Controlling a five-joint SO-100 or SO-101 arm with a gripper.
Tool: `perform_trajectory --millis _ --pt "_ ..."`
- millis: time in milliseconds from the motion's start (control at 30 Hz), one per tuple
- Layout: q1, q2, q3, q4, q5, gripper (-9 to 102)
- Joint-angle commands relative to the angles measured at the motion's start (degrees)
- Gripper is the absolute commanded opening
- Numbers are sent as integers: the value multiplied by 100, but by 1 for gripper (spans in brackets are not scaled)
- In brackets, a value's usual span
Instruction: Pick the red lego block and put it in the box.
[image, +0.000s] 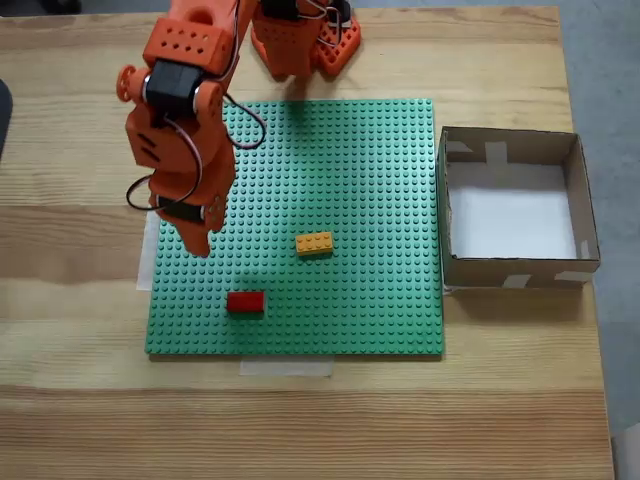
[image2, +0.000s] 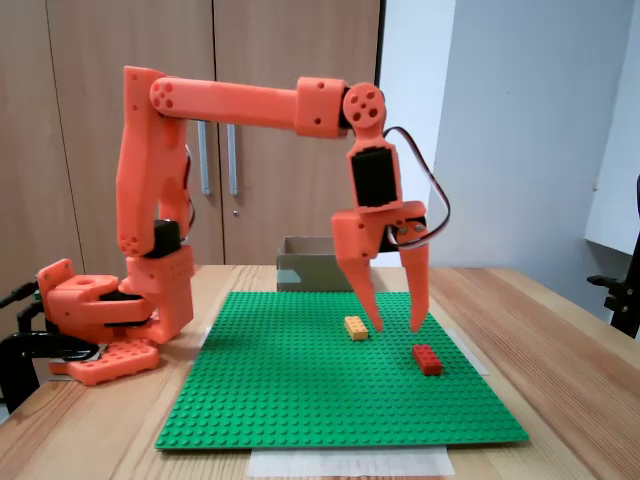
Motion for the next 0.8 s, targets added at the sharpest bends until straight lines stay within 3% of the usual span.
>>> perform_trajectory --millis 0,467,767 --pt "-35 -114 -439 35 -105 14" --pt "-325 -809 -1169 255 -492 15" --pt "-659 -1441 -1688 404 -589 22"
